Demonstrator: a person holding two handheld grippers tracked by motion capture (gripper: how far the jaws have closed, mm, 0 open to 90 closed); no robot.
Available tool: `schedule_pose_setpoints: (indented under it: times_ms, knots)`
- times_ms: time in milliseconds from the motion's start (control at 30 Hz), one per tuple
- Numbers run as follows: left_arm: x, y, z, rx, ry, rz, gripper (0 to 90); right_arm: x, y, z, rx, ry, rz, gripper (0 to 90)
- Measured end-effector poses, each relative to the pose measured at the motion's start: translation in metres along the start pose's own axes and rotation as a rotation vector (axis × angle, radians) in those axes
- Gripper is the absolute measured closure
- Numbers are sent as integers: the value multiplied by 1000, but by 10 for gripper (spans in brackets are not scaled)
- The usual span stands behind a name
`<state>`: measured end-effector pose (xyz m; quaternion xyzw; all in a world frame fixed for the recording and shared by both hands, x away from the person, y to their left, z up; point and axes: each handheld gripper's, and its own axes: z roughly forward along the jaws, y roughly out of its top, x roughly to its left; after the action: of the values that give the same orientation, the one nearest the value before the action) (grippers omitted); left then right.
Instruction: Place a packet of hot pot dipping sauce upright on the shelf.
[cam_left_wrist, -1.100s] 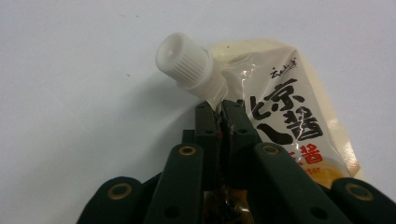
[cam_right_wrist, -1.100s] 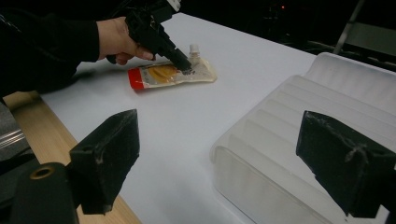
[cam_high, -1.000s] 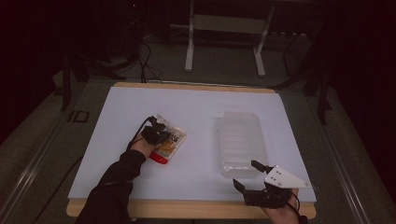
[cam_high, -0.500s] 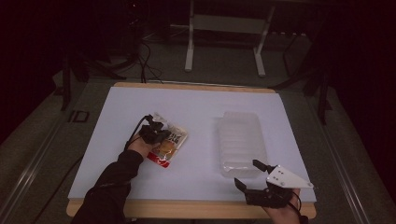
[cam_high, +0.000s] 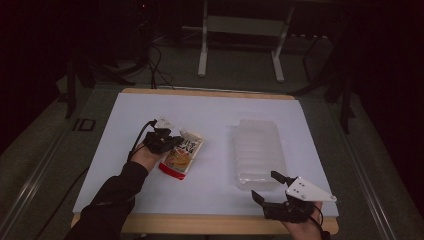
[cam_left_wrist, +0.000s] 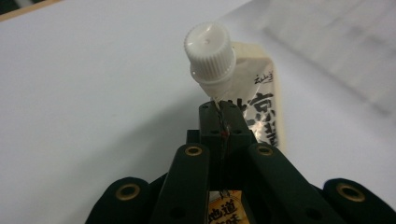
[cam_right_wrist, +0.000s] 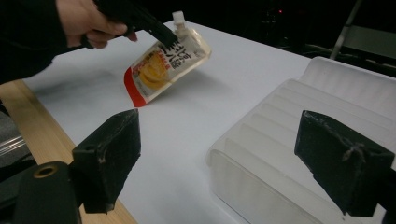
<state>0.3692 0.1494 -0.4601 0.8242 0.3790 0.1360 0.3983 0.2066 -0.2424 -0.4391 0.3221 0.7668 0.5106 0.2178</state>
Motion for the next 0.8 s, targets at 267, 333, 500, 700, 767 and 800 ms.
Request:
schedule_pose_setpoints:
  times_ms: [267,333,500,700,767,800]
  knots:
    - [-24,4,-24,-48,-44,36,897,1,0,1,5,10,-4,153]
    - [-29,6,-29,-63,-52,45,898,1,0,1,8,10,-5,153]
    - [-39,8,-34,-84,-74,65,898,0,0,1,7,13,-5,153]
    - [-45,10,-40,-113,-81,76,898,-1,0,1,9,14,10,153]
    - [-46,10,-42,-123,-82,77,898,-2,0,1,10,26,15,153]
    - [-48,11,-46,-137,-86,73,898,-3,0,2,12,37,19,153]
